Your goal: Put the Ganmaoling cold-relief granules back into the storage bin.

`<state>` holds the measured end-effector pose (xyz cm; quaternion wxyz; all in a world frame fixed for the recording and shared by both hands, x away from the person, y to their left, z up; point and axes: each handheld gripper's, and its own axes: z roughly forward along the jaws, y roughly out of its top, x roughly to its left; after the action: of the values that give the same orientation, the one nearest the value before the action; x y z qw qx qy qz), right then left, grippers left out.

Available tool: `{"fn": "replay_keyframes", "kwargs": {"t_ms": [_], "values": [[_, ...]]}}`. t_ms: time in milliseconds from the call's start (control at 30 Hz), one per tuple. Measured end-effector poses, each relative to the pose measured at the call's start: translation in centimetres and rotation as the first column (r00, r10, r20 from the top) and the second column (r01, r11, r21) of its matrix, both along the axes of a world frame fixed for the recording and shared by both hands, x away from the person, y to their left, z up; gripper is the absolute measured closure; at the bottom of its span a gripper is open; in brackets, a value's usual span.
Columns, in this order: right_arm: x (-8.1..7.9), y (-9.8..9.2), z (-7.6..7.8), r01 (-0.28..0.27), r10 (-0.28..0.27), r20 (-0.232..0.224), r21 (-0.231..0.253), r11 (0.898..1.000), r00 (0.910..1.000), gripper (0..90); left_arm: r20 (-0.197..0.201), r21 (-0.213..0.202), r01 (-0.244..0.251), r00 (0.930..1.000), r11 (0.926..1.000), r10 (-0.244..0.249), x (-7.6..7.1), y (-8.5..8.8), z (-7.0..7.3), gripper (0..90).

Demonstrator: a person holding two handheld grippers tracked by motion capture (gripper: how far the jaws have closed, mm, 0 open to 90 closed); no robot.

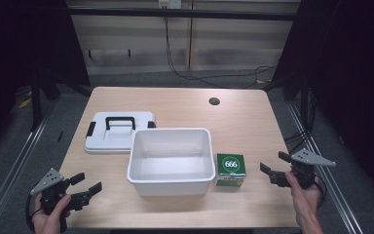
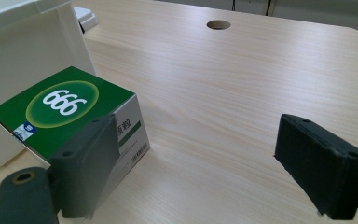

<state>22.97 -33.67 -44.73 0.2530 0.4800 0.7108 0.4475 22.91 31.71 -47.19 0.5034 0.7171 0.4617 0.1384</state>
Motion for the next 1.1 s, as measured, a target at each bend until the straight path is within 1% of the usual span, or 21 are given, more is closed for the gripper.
{"fn": "replay_keyframes", "kwargs": {"t_ms": [133,167,233,300,367,433,500,533,600,633,667,700,733,800,867,933,967,1000,1033,1067,1100], "values": [[0.0,-0.1,0.0,-0.014,0.014,-0.016,0.019,1.000,0.9998,13.1,-0.001,0.003,0.001,1.0000,1.0000,-0.001,0.0,0.0,0.0,16.0],[0.0,-0.1,0.0,-0.030,0.030,-0.016,0.032,0.999,0.9994,13.1,0.002,0.005,0.000,1.0000,1.0000,0.000,0.0,0.0,0.0,16.0],[-0.1,-0.1,0.1,-0.017,0.017,-0.004,0.017,1.000,0.9998,13.3,0.001,0.006,0.003,1.0000,1.0000,-0.003,0.0,0.0,0.1,16.0],[-0.3,-0.1,0.3,-0.033,0.033,0.003,0.031,0.999,0.9995,13.3,0.005,0.010,0.006,1.0000,0.9999,-0.006,0.0,-0.1,0.1,16.0],[-0.3,0.0,0.4,-0.046,0.046,-0.002,0.013,0.999,0.9989,13.3,0.005,0.018,0.016,0.9999,0.9997,-0.016,0.0,-0.1,0.1,16.0],[-0.2,0.2,0.5,-0.052,0.052,-0.003,-0.002,0.999,0.9987,13.2,0.003,0.015,0.012,0.9999,0.9998,-0.012,0.0,-0.1,0.1,16.0],[-0.1,0.6,0.9,-0.053,0.052,-0.009,-0.060,0.997,0.9986,13.2,0.009,0.022,0.013,0.9999,0.9997,-0.013,-0.1,0.0,0.2,16.0],[-0.1,0.8,1.2,-0.071,0.071,-0.010,-0.061,0.996,0.9974,13.2,0.007,0.017,0.014,0.9999,0.9998,-0.014,-0.2,0.0,0.1,16.0],[0.0,0.9,1.7,-0.083,0.083,-0.006,-0.051,0.995,0.9966,13.0,0.003,0.017,0.011,0.9999,0.9998,-0.011,-0.1,-0.1,0.1,16.0],[0.1,1.1,2.1,-0.088,0.087,-0.019,-0.053,0.995,0.9960,13.1,0.002,0.010,0.013,0.9999,0.9999,-0.014,-0.1,-0.1,0.1,16.0],[0.4,1.2,2.6,-0.119,0.118,-0.021,-0.048,0.992,0.9928,13.1,0.001,0.016,0.024,0.9997,0.9996,-0.024,0.0,-0.2,0.1,16.0],[0.4,1.2,2.6,-0.119,0.118,-0.021,-0.048,0.992,0.9928,13.1,0.001,0.016,0.024,0.9997,0.9996,-0.024,0.0,-0.2,0.1,16.0],[0.6,1.2,2.8,-0.150,0.149,-0.030,-0.045,0.988,0.9884,13.3,-0.005,0.010,0.024,0.9997,0.9997,-0.024,0.0,-0.2,0.0,16.0],[1.2,1.8,3.3,-0.146,0.144,-0.036,-0.072,0.987,0.9889,13.3,-0.010,0.013,0.027,0.9996,0.9996,-0.027,0.0,-0.2,-0.1,16.0],[1.7,2.2,3.6,-0.162,0.159,-0.045,-0.074,0.984,0.9863,13.4,-0.007,0.005,0.015,0.9999,0.9999,-0.015,0.0,-0.2,-0.1,16.0],[2.0,2.6,4.0,-0.170,0.166,-0.041,-0.105,0.980,0.9852,13.5,-0.007,0.007,0.011,0.9999,0.9999,-0.011,0.0,-0.1,-0.1,16.0],[2.2,2.8,4.3,-0.179,0.177,-0.030,-0.114,0.977,0.9837,13.4,-0.009,0.006,0.010,0.9999,0.9999,-0.010,0.0,-0.1,-0.1,16.0],[2.4,3.1,4.6,-0.200,0.198,-0.027,-0.145,0.969,0.9798,13.2,-0.011,0.004,0.008,0.9999,1.0000,-0.008,0.0,-0.1,-0.1,16.0],[2.4,3.1,4.6,-0.200,0.198,-0.027,-0.145,0.969,0.9798,13.2,-0.010,0.012,0.015,0.9998,0.9998,-0.015,0.0,0.0,-0.1,16.0],[2.5,3.3,4.8,-0.221,0.218,-0.039,-0.168,0.961,0.9753,13.1,-0.012,0.012,0.015,0.9998,0.9998,-0.015,0.1,-0.1,-0.1,16.0],[2.7,3.5,4.9,-0.240,0.235,-0.053,-0.171,0.956,0.9707,13.0,-0.013,0.009,0.015,0.9998,0.9998,-0.015,0.0,-0.1,-0.1,16.0]]}}
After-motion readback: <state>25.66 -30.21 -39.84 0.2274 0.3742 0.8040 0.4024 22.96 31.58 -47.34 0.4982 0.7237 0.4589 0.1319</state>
